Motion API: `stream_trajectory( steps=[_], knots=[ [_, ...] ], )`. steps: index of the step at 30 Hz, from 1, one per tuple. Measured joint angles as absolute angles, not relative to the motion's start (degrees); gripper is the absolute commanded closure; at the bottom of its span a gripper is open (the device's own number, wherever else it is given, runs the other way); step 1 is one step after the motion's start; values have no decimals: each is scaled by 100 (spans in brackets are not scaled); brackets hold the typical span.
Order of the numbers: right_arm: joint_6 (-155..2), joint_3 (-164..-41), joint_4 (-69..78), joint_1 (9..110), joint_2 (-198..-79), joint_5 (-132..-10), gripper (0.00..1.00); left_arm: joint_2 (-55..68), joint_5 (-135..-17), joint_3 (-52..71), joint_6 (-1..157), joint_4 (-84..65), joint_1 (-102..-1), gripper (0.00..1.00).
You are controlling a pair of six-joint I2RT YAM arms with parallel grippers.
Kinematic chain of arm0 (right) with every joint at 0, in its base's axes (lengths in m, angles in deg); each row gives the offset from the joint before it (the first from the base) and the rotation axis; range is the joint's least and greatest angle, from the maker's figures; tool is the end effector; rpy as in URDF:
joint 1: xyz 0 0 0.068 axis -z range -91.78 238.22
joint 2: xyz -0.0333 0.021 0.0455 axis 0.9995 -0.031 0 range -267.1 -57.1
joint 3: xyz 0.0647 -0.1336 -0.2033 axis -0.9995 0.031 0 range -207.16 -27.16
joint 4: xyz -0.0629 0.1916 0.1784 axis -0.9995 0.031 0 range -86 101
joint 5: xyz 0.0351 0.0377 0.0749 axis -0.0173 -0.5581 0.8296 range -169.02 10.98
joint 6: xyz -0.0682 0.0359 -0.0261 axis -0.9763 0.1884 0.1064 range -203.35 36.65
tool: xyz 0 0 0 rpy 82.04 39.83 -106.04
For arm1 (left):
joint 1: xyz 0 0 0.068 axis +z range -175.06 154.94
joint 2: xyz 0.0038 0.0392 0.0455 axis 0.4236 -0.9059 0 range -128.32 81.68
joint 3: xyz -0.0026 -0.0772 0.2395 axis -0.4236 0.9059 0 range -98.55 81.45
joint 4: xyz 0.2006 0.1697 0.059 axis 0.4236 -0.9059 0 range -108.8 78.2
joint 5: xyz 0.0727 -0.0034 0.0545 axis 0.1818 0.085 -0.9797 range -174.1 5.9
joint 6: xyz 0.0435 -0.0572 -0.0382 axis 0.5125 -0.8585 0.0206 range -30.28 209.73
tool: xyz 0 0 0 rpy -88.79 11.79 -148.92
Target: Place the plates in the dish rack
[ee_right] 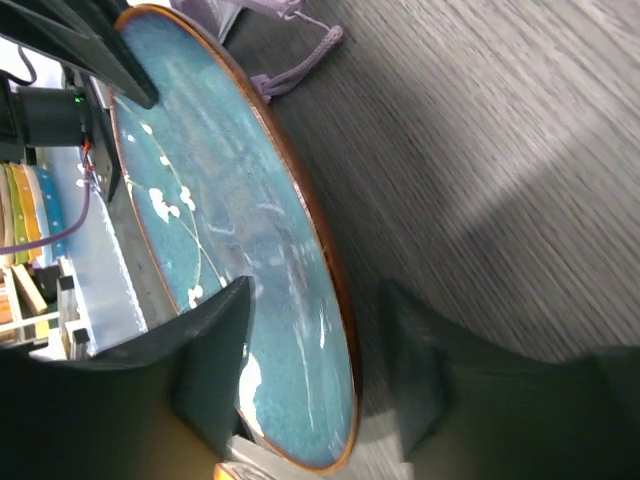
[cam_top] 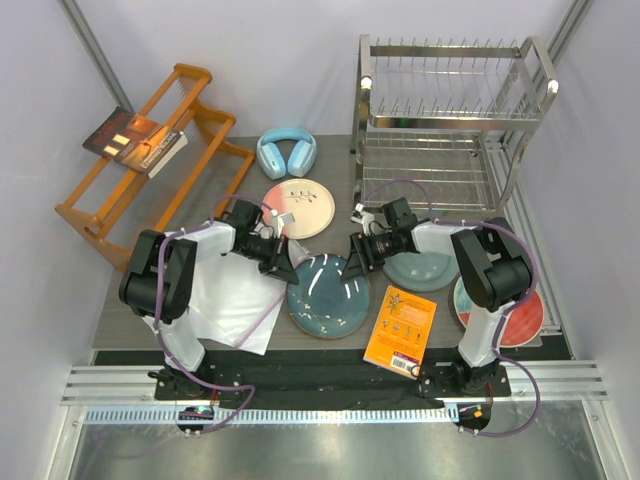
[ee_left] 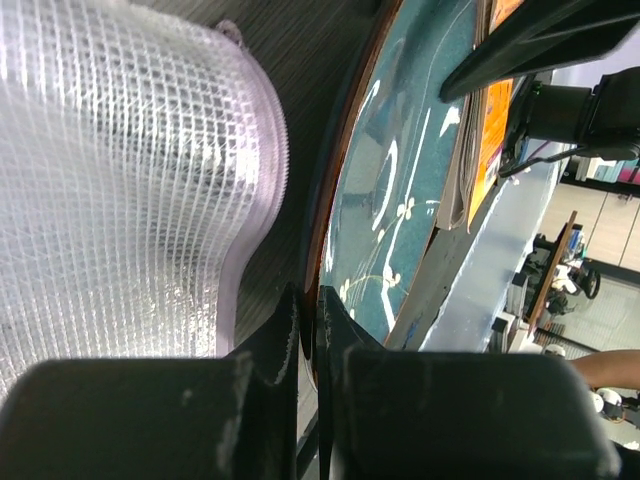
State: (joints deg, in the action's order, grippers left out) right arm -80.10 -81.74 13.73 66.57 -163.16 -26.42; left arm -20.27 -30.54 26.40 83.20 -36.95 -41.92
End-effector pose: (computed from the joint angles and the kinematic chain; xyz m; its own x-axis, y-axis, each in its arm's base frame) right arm 0.3027 0.1805 0.0830 -0.8461 -0.2989 -0.4414 -0.5326 0.4411 0.7223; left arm 0.2924 -0.1481 0.0960 -0.9511 0.2177 -0.2193 0.3035 0.5245 -0.7955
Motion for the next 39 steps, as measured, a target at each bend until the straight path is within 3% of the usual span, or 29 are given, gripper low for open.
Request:
stream_trajectory(
  steps=[8,10,13,17,18,20,22,31,39],
  knots=[
    [-8087,-8279,1474,6596,-16482,-2668,98,-2030,-3181,2590,8405,-3590,-4188,97],
    [-8176,-8330,1494,6622,-16476,-2493,98,-2030,-3315,2590,8410,-3535,-4164,77],
    [-8246,-8408,1616,6585,-16427,-2546,99,-2032,-3408,2586,8322,-3494,-4127,56],
    [-8513,-8476,2224,6557,-16017,-2948,98,-1767,-3533,2586,8220,-3511,-4074,40],
    [-8611,-8487,2383,6557,-15885,-3044,99,-1645,-3575,2583,8226,-3533,-4059,29],
    [-8856,-8544,2807,6559,-15547,-3343,99,-1208,-3752,2544,8287,-3660,-3991,20],
    [-9057,-8668,3225,6587,-15203,-3615,99,-718,-3933,2406,8362,-3787,-3947,2],
    [-9391,-10611,4975,6767,-13875,-4358,99,1369,-5494,2015,8521,-3588,-3917,0],
    [-9068,-13302,5856,7346,-13610,-4622,99,825,-6141,1945,8613,-3234,-3917,0]
  ],
)
